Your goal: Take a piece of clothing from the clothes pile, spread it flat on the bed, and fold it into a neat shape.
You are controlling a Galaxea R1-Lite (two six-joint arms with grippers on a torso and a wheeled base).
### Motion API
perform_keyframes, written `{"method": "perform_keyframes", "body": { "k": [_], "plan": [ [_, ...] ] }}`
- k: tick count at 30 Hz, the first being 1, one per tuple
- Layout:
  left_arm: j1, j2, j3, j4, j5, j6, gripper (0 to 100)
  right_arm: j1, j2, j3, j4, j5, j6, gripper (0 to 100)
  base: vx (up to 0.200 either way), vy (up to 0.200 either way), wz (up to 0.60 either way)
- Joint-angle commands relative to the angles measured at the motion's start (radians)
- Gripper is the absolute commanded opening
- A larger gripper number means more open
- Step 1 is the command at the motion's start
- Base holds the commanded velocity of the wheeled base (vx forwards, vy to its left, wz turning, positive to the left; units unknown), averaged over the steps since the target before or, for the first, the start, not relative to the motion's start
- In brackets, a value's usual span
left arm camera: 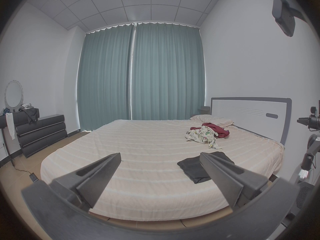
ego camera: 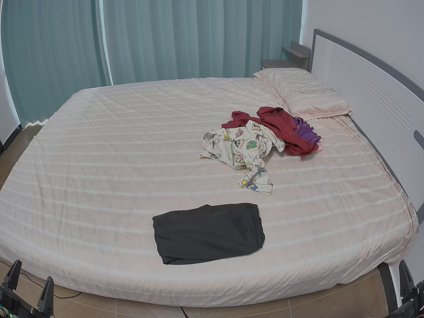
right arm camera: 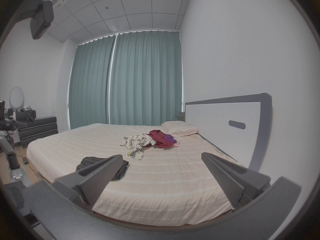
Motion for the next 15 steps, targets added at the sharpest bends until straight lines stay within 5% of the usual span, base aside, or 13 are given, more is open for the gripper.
{"method": "perform_keyframes", "body": {
  "k": [1, 5, 9, 15],
  "plan": [
    [0.000, -0.013, 0.016, 0.000, 0.000, 0.000, 100, 0.000, -0.015, 0.018, 0.000, 0.031, 0.021, 100, 0.000, 0.000, 0.00],
    [0.000, -0.013, 0.016, 0.000, 0.000, 0.000, 100, 0.000, -0.015, 0.018, 0.000, 0.035, 0.041, 100, 0.000, 0.000, 0.00],
    [0.000, -0.013, 0.016, 0.000, 0.000, 0.000, 100, -0.002, -0.015, 0.018, 0.002, 0.130, 0.041, 100, 0.000, 0.000, 0.00],
    [0.000, -0.013, 0.016, 0.000, 0.000, 0.000, 100, -0.002, -0.015, 0.018, 0.005, 0.130, 0.000, 100, 0.000, 0.000, 0.00]
  ]
}}
